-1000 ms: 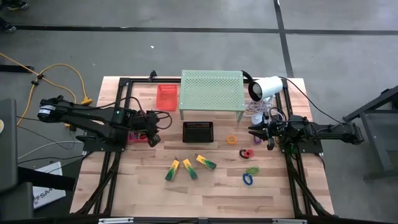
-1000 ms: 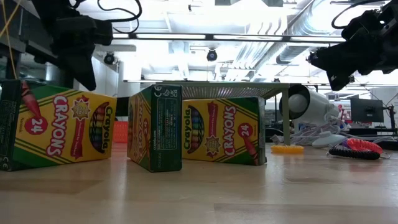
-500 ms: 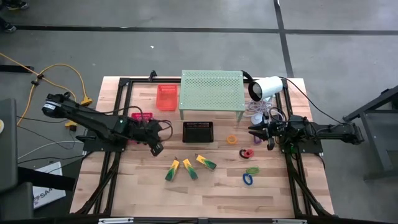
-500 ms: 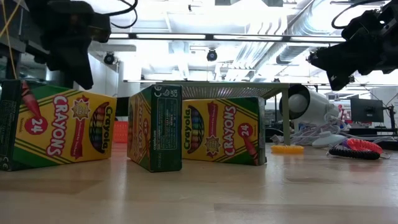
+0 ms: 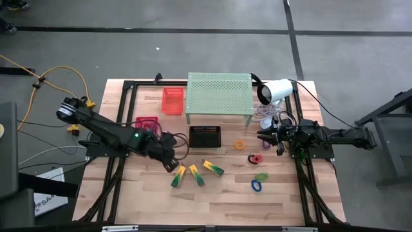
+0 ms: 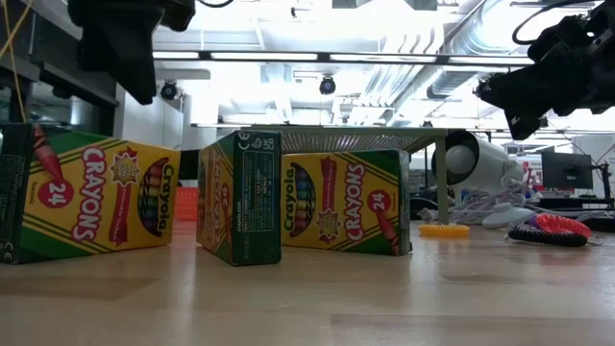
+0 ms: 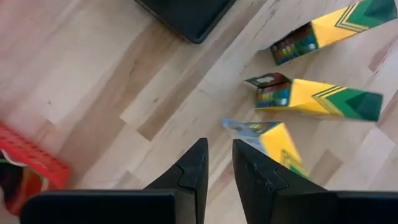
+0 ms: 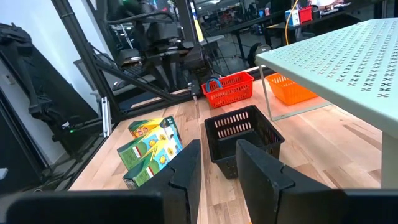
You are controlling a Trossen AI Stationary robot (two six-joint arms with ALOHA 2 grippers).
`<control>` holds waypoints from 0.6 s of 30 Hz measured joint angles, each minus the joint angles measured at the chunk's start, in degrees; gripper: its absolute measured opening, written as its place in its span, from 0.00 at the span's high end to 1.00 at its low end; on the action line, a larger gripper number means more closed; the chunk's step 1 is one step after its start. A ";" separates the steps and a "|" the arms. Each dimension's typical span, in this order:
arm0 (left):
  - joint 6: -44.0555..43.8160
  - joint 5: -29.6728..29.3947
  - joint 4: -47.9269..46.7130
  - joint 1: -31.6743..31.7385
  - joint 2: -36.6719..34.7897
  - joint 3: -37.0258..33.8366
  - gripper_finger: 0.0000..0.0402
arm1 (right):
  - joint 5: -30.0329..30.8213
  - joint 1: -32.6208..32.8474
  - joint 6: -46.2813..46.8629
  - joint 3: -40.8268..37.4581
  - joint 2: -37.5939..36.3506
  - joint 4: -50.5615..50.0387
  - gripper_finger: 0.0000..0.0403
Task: Pick & Place Office Desk Supplies
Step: Put the left crayon box into the orange bin on the shelf
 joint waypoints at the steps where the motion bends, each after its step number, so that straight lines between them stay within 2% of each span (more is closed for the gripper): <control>1: -1.30 -0.02 -1.17 -0.39 1.07 1.18 0.83 | -0.01 0.00 0.00 -0.01 -0.02 0.00 0.78; 9: -9.87 0.04 -5.44 -4.15 7.31 8.12 0.83 | -0.01 0.00 0.00 -0.01 -0.02 0.00 0.78; 18: -21.94 1.89 -5.89 -8.52 11.28 9.94 0.83 | 0.00 0.00 0.00 0.01 -0.02 0.00 0.78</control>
